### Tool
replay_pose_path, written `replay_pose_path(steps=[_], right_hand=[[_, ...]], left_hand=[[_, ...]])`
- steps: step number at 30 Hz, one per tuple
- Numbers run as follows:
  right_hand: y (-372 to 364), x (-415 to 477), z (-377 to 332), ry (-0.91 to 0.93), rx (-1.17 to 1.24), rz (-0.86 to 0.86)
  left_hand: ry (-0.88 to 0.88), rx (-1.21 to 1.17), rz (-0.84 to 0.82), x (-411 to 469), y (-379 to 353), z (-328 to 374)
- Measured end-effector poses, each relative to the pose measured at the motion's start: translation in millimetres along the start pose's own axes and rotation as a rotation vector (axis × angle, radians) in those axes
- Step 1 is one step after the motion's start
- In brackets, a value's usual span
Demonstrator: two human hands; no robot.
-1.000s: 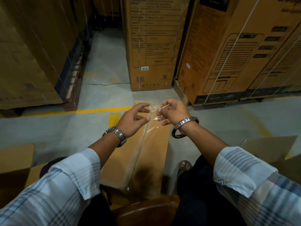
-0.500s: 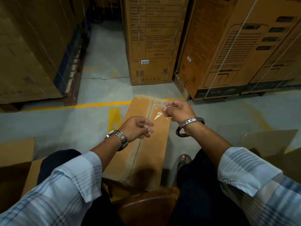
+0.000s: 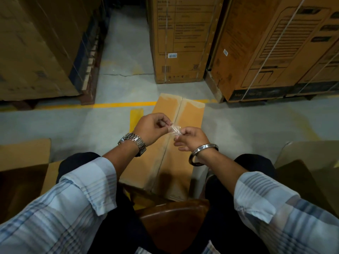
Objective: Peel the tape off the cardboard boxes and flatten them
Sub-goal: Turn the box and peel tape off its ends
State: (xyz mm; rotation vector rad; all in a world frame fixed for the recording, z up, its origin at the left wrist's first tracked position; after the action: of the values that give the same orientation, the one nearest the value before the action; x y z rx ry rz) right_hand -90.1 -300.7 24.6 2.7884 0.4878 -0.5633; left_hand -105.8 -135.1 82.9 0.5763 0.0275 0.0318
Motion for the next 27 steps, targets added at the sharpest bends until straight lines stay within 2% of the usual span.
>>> replay_pose_path(steps=[3, 5, 6, 9, 12, 17, 20, 24, 27], right_hand=[[0, 3, -1, -0.029, 0.117, -0.011], [3, 4, 0, -0.041, 0.104, 0.014], [5, 4, 3, -0.042, 0.081, 0.026], [7, 3, 9, -0.045, 0.063, 0.024], [6, 4, 16, -0.064, 0.069, 0.023], [-5, 2, 26, -0.1, -0.089, -0.015], [-29, -7, 39, -0.145, -0.186, -0.15], [-75, -20, 63, -0.104, -0.374, -0.355], [-86, -20, 81, -0.145, -0.238, -0.285]], left_hand=[[0.032, -0.029, 0.093, -7, 9, -12], [0.127, -0.117, 0.141, -14, 12, -37], [0.181, -0.126, 0.098, -17, 8, -52], [0.294, -0.089, -0.244, -35, -28, -90], [0.326, -0.076, -0.364, -51, -49, -108], [0.329, -0.152, -0.367, -53, -49, -113], [0.306, -0.209, -0.36, -52, -46, -110], [0.27, -0.206, -0.394, -56, -50, -103], [0.234, -0.171, -0.335, -57, -40, -101]])
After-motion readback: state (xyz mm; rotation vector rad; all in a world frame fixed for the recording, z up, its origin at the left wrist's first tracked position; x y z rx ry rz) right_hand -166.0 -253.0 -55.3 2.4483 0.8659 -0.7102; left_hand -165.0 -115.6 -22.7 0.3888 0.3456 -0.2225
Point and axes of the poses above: each hand's wrist, its own x-axis towards the middle knuckle, its own y-axis out of the back of the hand, z = x × y, the point moved 9 cm from there along x, towards the middle knuckle, and after that the axes turned 3 degrees about -z, right-handed, at the moved point
